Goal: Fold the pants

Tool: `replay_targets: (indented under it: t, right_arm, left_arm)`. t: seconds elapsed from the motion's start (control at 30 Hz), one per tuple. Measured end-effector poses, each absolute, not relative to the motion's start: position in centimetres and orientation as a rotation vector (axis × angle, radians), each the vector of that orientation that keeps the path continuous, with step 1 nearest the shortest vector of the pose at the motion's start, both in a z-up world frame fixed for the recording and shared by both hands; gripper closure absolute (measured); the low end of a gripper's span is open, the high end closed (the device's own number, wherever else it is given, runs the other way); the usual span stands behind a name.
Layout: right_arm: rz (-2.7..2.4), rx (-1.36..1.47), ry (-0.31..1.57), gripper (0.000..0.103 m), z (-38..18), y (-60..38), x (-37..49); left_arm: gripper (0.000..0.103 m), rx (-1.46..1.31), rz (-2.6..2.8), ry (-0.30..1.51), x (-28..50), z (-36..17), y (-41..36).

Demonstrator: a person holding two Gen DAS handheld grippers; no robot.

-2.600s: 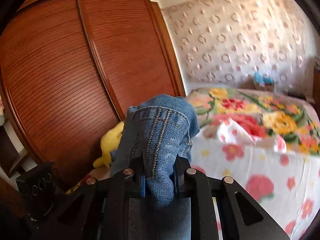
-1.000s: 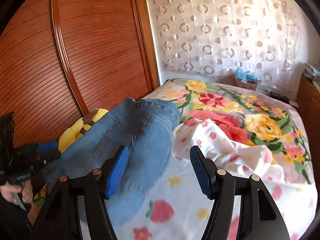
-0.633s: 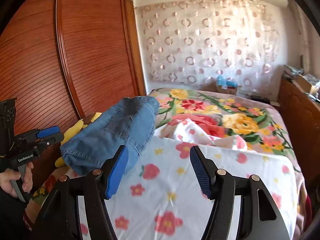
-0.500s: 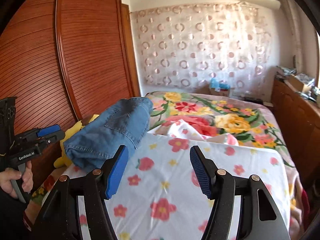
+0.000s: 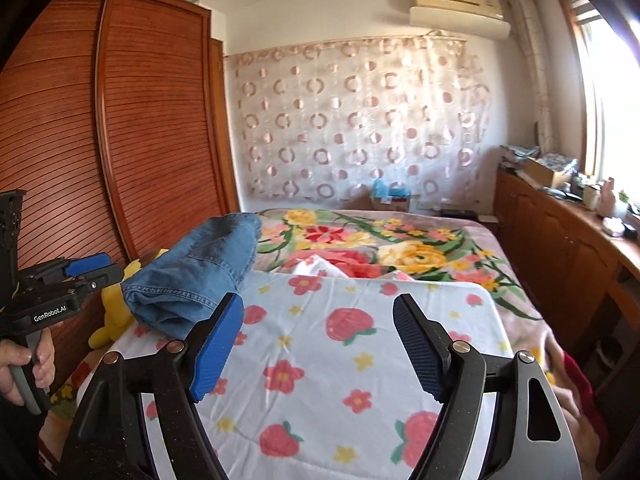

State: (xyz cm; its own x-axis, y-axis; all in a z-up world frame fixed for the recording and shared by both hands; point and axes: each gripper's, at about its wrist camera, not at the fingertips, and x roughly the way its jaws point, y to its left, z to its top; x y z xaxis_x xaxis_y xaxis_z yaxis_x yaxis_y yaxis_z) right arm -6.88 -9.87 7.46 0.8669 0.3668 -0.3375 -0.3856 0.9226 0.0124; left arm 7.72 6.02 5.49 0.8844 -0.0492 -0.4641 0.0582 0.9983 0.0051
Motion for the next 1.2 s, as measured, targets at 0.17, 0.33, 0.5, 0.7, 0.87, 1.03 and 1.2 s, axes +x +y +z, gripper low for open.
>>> replay_targets:
  t: [0.17,0.33,0.5,0.7,0.87,1.03,1.2]
  right_arm:
    - [0.366,-0.055,0.316,0.024,7.3,-9.8,-9.8]
    - [0.344,-0.046,0.312,0.024,7.2,-9.5,-11.2]
    - [0.325,-0.037,0.307,0.024,7.1,-9.3,-11.9]
    - [0.32,-0.031,0.313,0.024,6.8,-9.7,-12.1]
    - [0.315,-0.031,0.318,0.024,7.1,-10.0,-11.6]
    - [0.308,-0.033,0.322,0.024,7.2,-10.4,-11.4]
    - [0.306,-0.031,0.324,0.024,7.3,-10.7,-11.2]
  left_arm:
    - [0.055,-0.003,-0.05,0.462,6.9,5.7,5.4]
    - [0.055,-0.005,-0.052,0.452,6.4,5.8,4.7]
    - [0.055,0.001,-0.058,0.452,5.9,5.8,3.8]
    - [0.055,0.004,-0.063,0.45,5.6,5.7,3.4]
    - [0.055,0.003,-0.065,0.451,5.5,5.7,3.2]
    - [0.055,0.003,-0.065,0.45,5.5,5.7,3.1]
    - [0.055,0.001,-0.066,0.45,5.5,5.7,3.2]
